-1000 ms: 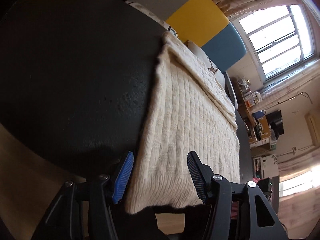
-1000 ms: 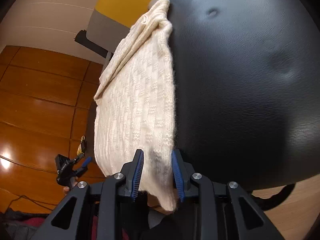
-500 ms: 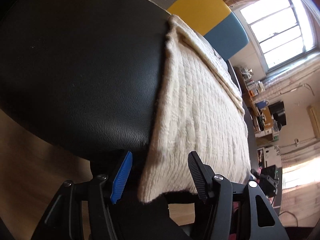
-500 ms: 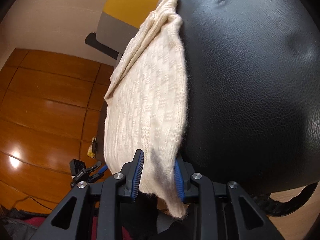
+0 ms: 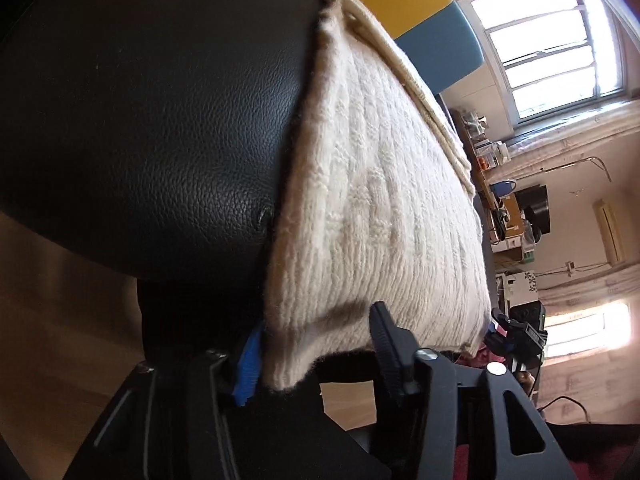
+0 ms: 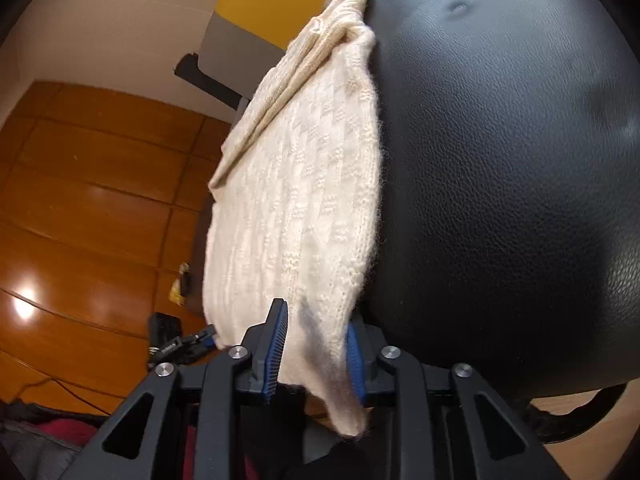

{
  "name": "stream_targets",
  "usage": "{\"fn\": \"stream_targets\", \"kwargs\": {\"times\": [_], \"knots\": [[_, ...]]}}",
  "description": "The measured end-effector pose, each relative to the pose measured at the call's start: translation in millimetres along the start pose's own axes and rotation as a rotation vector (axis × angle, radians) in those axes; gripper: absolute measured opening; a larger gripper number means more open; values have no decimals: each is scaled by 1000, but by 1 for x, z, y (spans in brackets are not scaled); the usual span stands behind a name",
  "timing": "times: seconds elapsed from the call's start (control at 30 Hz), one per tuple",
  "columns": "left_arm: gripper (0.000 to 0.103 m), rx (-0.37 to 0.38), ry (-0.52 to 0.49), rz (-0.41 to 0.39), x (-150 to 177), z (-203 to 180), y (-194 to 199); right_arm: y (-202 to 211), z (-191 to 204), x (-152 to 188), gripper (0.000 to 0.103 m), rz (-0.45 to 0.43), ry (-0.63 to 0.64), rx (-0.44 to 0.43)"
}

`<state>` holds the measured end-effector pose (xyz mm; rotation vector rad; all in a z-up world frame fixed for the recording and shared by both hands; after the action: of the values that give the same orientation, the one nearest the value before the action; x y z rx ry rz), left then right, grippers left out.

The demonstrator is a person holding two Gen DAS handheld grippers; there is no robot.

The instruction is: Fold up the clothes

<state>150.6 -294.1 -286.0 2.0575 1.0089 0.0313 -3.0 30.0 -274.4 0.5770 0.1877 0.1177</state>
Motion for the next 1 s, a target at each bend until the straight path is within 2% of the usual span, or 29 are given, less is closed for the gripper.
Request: {"fn": "stream_targets", "kwargs": {"times": [0.07,0.1,0.2,0.37,0.5,0.57,0.8,1.0], "knots": [[23,2,5,3,1,-1,-1,-1,1,1,13,-2,37,49],[15,1,5,-5,4,-1,4,0,1,1,13,-2,43,57],[12,27,-1,-26,4,-12,9,1,-1,1,13,3,51,65],[12,126,27,-88,-6,-29,21,-11,7,-1,9,2,65,118],[11,238,20,-142,-23,-55,33,-14,23,-1,9,-2,86,43],[12,263,13,-155,-30,-65,35,-15,28,-3,9,-8,89,18],[12,310,-48,-214,-75,-98,43,-13,65,-26,9,-40,101,-110],[11,337,-89,-294,-133,-108,64,-9,107,-67,9,-93,129,-208]]}}
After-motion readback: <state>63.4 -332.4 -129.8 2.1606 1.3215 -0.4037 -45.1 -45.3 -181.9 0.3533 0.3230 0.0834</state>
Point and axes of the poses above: each gripper's, at about its wrist camera, not at the fingertips, and y roughly against the way its jaws point, z to its left, x to its underside, the point moved 10 cm from there along -y, roughly the way its jaws point, and after that the axes turned 7 degrees about -y, right-handed, at the moved point
